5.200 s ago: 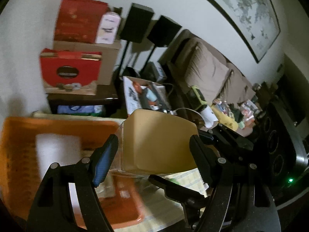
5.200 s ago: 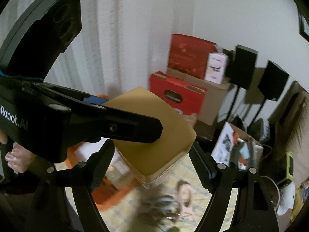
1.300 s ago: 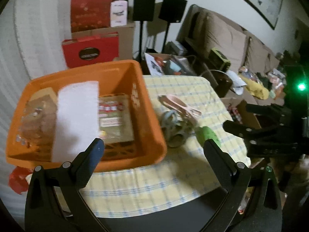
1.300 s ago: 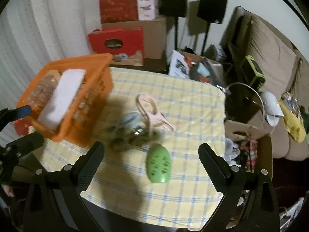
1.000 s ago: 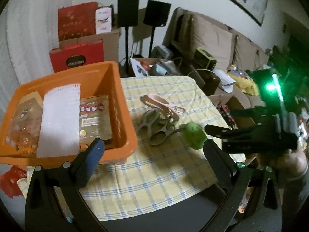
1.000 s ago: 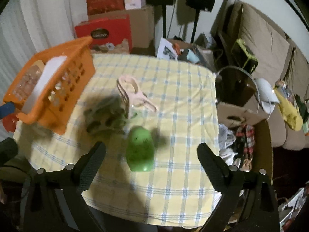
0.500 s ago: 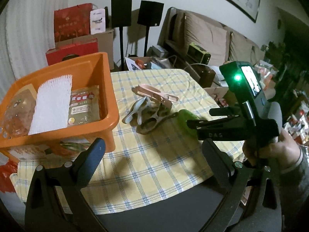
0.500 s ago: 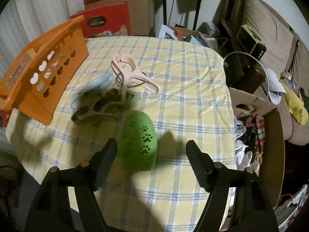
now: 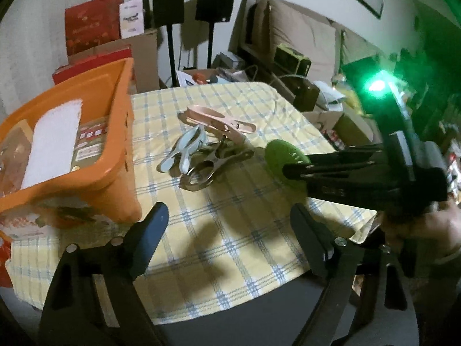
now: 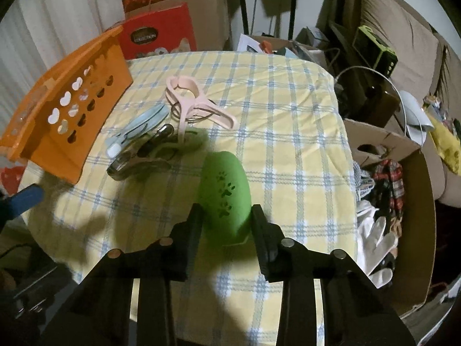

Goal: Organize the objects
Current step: 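Close the right tool on the green paw-print egg-shaped object, then move the left tool to the silver metal clip while the right tool holds the green object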

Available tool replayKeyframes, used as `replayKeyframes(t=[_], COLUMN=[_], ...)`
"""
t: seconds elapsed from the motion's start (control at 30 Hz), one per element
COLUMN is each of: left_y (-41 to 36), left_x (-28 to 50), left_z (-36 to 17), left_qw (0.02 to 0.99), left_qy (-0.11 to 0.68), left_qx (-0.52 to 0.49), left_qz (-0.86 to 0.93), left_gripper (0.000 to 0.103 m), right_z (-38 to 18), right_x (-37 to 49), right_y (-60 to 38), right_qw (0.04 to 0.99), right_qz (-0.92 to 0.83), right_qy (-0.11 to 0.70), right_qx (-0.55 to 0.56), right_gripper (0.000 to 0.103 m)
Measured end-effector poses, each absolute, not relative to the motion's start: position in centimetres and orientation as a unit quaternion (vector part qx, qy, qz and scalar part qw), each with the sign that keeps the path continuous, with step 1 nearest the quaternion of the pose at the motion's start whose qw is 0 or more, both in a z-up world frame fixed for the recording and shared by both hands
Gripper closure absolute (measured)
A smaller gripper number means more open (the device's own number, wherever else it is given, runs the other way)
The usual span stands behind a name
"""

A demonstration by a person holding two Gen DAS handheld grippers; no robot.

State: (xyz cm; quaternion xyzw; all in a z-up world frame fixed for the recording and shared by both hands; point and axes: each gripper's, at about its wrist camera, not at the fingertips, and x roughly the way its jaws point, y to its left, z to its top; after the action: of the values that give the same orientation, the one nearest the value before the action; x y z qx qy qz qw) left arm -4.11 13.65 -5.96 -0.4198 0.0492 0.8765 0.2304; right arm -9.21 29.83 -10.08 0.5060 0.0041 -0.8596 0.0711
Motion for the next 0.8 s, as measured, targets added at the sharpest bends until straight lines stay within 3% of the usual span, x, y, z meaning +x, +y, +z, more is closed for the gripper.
replayKeyframes(t=[0.07, 0.13, 0.53, 0.8], left_y=[14.1, 14.6, 18.3, 19.4], left_x=[-4.6, -5.3, -9.1, -11.3], left_z=[-6.4, -6.9, -8.5, -9.7], left_qw=[0.229, 0.227, 0.180, 0.165], left_qy=[0.053, 0.052, 0.109, 0.137], left_qx=[-0.430, -0.442, -0.435, -0.440], left_qz=[0.872, 0.866, 0.876, 0.872], left_gripper=[0.034, 0.039, 0.040, 0.051], right_z=[-10.0, -10.0, -9.7, -9.8], right_x=[-8.7, -8.3, -6.9, -6.9], right_y=[30.4, 30.8, 33.0, 33.5], right_qw=[0.071, 0.069, 0.066, 0.068], right_qz=[-0.860, -0.860, -0.866, -0.865], right_qy=[-0.002, -0.005, -0.034, -0.043], right_qx=[0.505, 0.505, 0.494, 0.495], right_gripper=[0.069, 0.069, 0.073, 0.073])
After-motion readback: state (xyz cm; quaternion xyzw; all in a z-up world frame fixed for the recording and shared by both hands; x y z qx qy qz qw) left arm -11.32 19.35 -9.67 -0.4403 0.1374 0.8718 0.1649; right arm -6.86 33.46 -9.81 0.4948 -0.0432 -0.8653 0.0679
